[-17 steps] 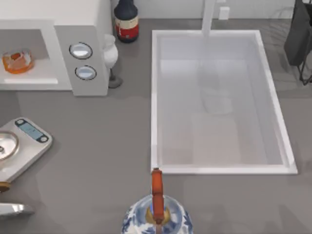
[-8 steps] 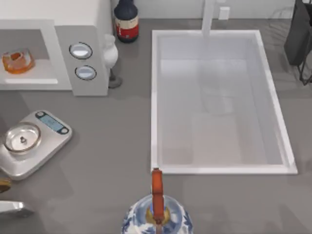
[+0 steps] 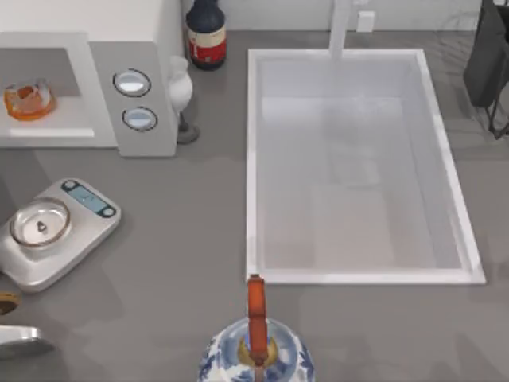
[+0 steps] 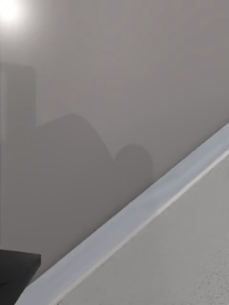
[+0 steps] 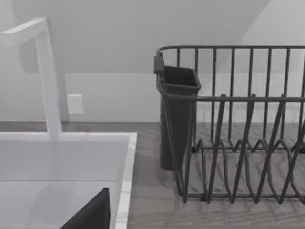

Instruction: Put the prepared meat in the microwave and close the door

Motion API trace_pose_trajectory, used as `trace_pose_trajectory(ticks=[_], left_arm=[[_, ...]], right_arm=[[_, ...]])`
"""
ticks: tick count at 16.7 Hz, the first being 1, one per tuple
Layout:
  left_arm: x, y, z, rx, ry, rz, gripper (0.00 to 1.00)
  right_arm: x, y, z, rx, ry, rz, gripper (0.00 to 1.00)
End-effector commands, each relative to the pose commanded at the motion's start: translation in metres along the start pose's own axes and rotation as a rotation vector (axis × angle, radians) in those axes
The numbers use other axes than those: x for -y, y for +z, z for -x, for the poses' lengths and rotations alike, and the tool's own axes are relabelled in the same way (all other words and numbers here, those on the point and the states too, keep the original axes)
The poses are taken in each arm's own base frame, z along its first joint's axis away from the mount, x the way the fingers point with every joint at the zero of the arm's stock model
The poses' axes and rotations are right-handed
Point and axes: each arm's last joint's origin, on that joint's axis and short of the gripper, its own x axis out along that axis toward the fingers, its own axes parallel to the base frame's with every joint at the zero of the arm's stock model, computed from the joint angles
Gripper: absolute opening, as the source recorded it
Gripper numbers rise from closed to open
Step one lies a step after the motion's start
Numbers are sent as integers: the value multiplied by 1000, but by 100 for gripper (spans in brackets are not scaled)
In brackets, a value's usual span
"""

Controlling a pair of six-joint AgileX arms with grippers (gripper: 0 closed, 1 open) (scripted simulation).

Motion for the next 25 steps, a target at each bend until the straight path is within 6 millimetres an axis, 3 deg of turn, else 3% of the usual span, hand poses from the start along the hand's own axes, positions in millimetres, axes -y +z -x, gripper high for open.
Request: trace_pose_trajectory(ticks=[4,15,18,25], left_arm=[[14,6,3,22,10,-11,0],[93,3,4,7,4,5,0],[100,1,3,-1,-1,1,0],[95,8,1,17,10,12,0]], right_arm=[[0,0,0,0,0,0,100],[0,0,0,0,0,0,100],[0,0,0,0,0,0,100],[0,0,0,0,0,0,100]])
